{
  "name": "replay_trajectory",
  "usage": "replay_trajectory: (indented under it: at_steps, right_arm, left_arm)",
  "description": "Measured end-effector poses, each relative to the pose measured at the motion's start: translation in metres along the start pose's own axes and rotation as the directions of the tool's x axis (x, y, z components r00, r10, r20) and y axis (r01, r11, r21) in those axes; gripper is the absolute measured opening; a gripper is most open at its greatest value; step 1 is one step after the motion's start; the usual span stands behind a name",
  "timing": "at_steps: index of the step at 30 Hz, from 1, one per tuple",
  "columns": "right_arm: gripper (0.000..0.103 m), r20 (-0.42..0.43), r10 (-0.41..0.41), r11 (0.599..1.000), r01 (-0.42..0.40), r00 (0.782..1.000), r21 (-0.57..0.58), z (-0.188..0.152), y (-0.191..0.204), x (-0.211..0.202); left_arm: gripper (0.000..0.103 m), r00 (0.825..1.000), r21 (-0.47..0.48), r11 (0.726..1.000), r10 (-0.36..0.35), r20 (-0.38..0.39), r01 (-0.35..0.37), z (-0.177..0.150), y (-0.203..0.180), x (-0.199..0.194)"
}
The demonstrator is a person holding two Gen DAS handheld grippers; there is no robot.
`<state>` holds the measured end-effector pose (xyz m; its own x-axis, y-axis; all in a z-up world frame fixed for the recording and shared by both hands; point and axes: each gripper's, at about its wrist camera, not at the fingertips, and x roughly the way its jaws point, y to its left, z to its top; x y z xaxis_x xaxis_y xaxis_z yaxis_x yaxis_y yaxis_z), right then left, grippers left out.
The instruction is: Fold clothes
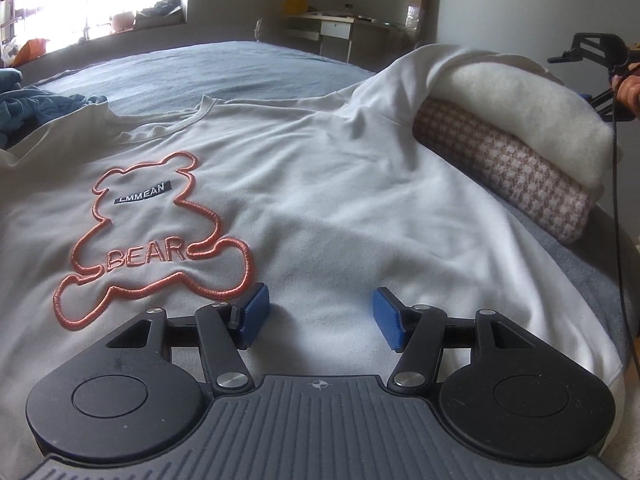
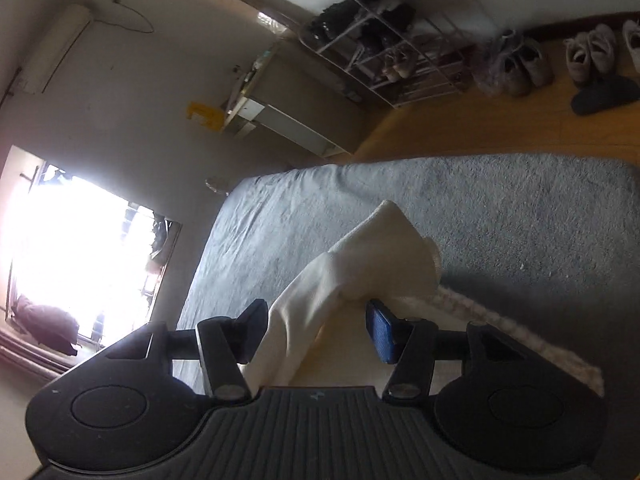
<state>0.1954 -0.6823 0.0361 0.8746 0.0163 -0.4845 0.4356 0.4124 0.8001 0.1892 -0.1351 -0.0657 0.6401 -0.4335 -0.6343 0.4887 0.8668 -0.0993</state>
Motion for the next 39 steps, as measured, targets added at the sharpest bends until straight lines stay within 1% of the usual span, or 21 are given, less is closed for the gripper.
replay_trajectory:
  at_steps: [3, 4, 6, 8, 9, 10, 13, 15, 17, 18, 20, 21, 24, 27, 30, 33, 34, 35, 36, 37, 39]
  right_arm:
    - [0.057, -0.022, -0.032, 0.999, 0.033, 0.999, 0.042, 0.008, -0.006, 0.021]
    - [0.057, -0.02, -0.021, 0.998, 0.022, 1.0, 0.066, 0.009, -0.011, 0.025]
    - [0.052, -0.003, -0.001, 0.997, 0.001, 1.0, 0.083, 0.011, -0.015, 0.028]
    - [0.029, 0.022, 0.026, 0.997, -0.027, 0.999, 0.075, 0.011, -0.014, 0.025]
    - [0.024, 0.034, 0.042, 0.996, -0.044, 0.999, 0.071, 0.01, -0.012, 0.023]
    - [0.016, 0.046, 0.057, 0.996, -0.06, 0.997, 0.063, 0.01, -0.009, 0.02]
    - [0.014, 0.094, 0.103, 0.995, -0.102, 0.99, -0.021, 0.007, 0.016, 0.007]
    - [0.014, 0.111, 0.158, 0.984, -0.147, 0.981, -0.1, 0.0, 0.04, -0.004]
    - [0.014, 0.096, 0.226, 0.958, -0.203, 0.97, -0.201, -0.012, 0.073, -0.016]
    - [0.014, 0.076, 0.252, 0.939, -0.224, 0.965, -0.26, -0.023, 0.091, -0.021]
    - [0.014, 0.032, 0.299, 0.889, -0.266, 0.954, -0.372, -0.046, 0.126, -0.032]
    - [0.014, 0.002, 0.319, 0.858, -0.287, 0.948, -0.427, -0.061, 0.144, -0.035]
    - [0.014, -0.095, 0.367, 0.737, -0.352, 0.925, -0.577, -0.114, 0.191, -0.046]
    - [0.014, -0.219, 0.388, 0.612, -0.428, 0.895, -0.665, -0.177, 0.224, -0.049]
    - [0.014, -0.356, 0.346, 0.479, -0.49, 0.868, -0.729, -0.249, 0.235, -0.041]
    - [0.019, -0.44, 0.231, 0.312, -0.495, 0.868, -0.811, -0.335, 0.227, -0.025]
    - [0.028, -0.466, 0.182, 0.259, -0.5, 0.866, -0.826, -0.364, 0.22, -0.02]
    - [0.044, -0.499, 0.13, 0.227, -0.516, 0.857, -0.826, -0.391, 0.212, -0.014]
    - [0.047, -0.532, 0.084, 0.208, -0.538, 0.842, -0.817, -0.413, 0.202, -0.009]
    - [0.051, -0.558, 0.049, 0.201, -0.555, 0.828, -0.807, -0.429, 0.193, -0.008]
    - [0.051, -0.582, 0.027, 0.228, -0.572, 0.812, -0.788, -0.44, 0.176, -0.022]
  left_arm:
    - [0.058, 1.0, -0.005, 1.0, 0.0, 0.001, 0.0, 0.0, 0.0, 0.0]
    - [0.058, 1.0, -0.006, 1.0, -0.002, 0.003, 0.002, -0.001, 0.0, 0.0]
    - [0.058, 1.0, -0.011, 1.0, -0.009, 0.005, 0.01, -0.001, 0.001, -0.001]
    - [0.058, 1.0, -0.017, 1.0, -0.019, 0.008, 0.019, -0.002, 0.003, -0.001]
    - [0.058, 1.0, -0.019, 1.0, -0.024, 0.009, 0.024, -0.002, 0.004, -0.001]
    - [0.059, 1.0, -0.021, 0.999, -0.029, 0.009, 0.029, -0.002, 0.005, -0.001]
    - [0.059, 0.999, -0.047, 0.998, -0.047, 0.013, 0.048, -0.002, 0.01, -0.003]
    - [0.059, 0.998, -0.084, 0.994, -0.063, 0.017, 0.064, -0.001, 0.016, -0.006]
    - [0.059, 0.997, -0.14, 0.987, -0.076, 0.027, 0.079, -0.002, 0.026, -0.012]
    - [0.059, 0.996, -0.168, 0.982, -0.082, 0.031, 0.086, -0.003, 0.031, -0.016]
    - [0.059, 0.995, -0.224, 0.969, -0.092, 0.043, 0.1, -0.005, 0.043, -0.023]
    - [0.059, 0.994, -0.256, 0.962, -0.09, 0.054, 0.101, -0.008, 0.051, -0.03]
    - [0.059, 0.994, -0.36, 0.928, -0.066, 0.087, 0.093, -0.023, 0.08, -0.054]
    - [0.059, 0.993, -0.437, 0.897, -0.015, 0.121, 0.066, -0.039, 0.108, -0.083]
    - [0.059, 0.99, -0.498, 0.867, 0.051, 0.135, 0.023, -0.054, 0.138, -0.11]
    - [0.059, 0.983, -0.554, 0.833, 0.115, 0.14, -0.019, -0.069, 0.163, -0.134]
    - [0.059, 0.981, -0.57, 0.821, 0.134, 0.137, -0.033, -0.073, 0.17, -0.141]
    - [0.059, 0.979, -0.584, 0.811, 0.151, 0.134, -0.045, -0.077, 0.176, -0.148]
    - [0.059, 0.978, -0.589, 0.807, 0.16, 0.135, -0.05, -0.079, 0.179, -0.153]
    - [0.059, 0.976, -0.593, 0.803, 0.168, 0.136, -0.056, -0.082, 0.182, -0.158]
    - [0.059, 0.974, -0.592, 0.804, 0.176, 0.145, -0.058, -0.084, 0.185, -0.165]
